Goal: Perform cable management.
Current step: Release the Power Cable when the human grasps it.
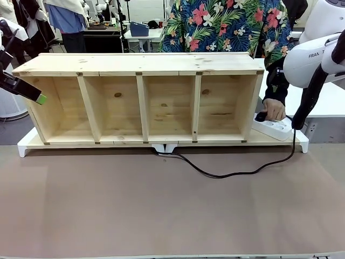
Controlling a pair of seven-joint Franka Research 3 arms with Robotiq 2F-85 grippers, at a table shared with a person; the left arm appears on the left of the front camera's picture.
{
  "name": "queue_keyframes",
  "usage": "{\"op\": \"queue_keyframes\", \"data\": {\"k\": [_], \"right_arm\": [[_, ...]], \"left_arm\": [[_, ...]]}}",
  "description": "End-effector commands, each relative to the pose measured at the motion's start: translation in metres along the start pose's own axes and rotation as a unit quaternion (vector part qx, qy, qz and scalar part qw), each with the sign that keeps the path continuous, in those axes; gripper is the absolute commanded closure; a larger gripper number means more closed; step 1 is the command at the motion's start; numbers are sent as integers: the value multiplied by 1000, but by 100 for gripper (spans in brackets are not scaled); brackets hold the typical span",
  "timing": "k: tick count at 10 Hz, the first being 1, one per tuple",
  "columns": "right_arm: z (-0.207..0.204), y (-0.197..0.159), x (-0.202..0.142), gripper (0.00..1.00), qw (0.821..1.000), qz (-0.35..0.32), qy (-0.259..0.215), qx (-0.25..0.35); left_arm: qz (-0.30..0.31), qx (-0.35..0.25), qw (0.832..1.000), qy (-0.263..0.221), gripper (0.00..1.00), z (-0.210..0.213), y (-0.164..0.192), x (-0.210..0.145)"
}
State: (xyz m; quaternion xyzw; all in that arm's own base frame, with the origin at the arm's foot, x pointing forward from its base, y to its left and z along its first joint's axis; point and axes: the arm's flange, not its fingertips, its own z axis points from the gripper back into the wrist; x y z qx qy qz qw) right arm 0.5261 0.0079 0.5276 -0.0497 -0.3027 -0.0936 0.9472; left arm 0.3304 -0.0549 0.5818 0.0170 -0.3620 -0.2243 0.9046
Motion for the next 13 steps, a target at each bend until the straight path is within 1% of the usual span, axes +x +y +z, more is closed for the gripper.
{"op": "queue_keyframes", "data": {"k": [1, 13], "right_arm": [[0, 1, 0, 0, 1000, 0, 1, 0], [0, 1, 0, 0, 1000, 0, 1, 0]], "left_arm": [[1, 1, 1000, -3, 0, 0, 0, 0], [1, 1, 1000, -3, 0, 0, 0, 0]]}}
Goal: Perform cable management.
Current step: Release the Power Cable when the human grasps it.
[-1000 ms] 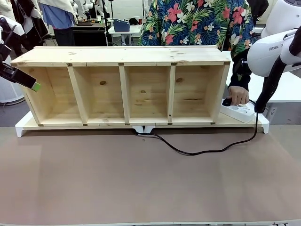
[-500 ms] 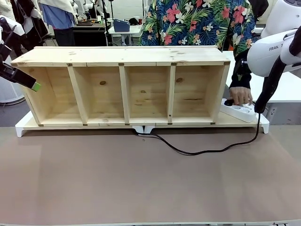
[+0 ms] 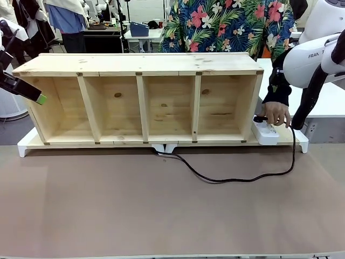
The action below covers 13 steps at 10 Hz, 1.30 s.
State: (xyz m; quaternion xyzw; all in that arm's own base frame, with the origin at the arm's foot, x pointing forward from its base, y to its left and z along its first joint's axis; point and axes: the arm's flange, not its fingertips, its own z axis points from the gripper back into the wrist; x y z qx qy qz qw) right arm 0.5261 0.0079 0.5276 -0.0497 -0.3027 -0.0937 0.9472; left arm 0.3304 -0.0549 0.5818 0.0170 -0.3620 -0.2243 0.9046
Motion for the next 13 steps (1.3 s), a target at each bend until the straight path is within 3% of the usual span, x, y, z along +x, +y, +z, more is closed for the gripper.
{"op": "queue_keyframes", "data": {"k": [1, 13], "right_arm": [[0, 1, 0, 0, 1000, 0, 1, 0], [0, 1, 0, 0, 1000, 0, 1, 0]], "left_arm": [[1, 1, 1000, -3, 0, 0, 0, 0], [1, 1, 1000, -3, 0, 0, 0, 0]]}}
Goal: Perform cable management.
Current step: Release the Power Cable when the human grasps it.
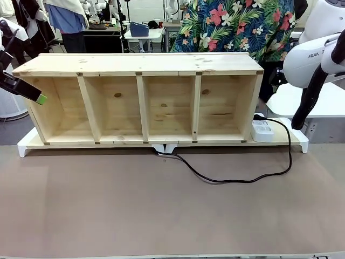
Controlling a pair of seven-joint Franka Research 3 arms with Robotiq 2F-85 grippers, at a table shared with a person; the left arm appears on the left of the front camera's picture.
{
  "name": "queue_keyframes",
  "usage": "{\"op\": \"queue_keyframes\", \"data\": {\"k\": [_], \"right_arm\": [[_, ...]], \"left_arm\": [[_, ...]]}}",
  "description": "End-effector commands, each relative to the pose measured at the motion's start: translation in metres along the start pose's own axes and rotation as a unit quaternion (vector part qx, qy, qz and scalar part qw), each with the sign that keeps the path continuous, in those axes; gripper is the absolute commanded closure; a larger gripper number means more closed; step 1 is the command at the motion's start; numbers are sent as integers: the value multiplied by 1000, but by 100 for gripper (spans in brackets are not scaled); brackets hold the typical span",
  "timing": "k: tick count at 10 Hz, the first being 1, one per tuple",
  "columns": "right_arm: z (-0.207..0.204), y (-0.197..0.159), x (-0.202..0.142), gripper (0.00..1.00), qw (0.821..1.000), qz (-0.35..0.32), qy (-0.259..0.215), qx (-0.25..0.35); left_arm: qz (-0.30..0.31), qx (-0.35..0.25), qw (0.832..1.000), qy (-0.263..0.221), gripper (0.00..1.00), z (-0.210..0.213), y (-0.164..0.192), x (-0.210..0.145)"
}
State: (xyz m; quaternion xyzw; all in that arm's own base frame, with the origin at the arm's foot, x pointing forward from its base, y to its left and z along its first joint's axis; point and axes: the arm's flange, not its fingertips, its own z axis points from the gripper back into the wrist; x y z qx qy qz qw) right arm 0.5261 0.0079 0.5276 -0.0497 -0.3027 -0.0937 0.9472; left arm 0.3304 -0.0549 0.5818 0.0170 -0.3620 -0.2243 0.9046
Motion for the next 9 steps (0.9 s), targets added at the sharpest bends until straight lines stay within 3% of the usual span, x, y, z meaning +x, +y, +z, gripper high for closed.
{"op": "queue_keyframes", "data": {"k": [1, 9], "right_arm": [[0, 1, 0, 0, 1000, 0, 1, 0], [0, 1, 0, 0, 1000, 0, 1, 0]], "left_arm": [[1, 1, 1000, -3, 0, 0, 0, 0], [1, 1, 1000, -3, 0, 0, 0, 0]]}}
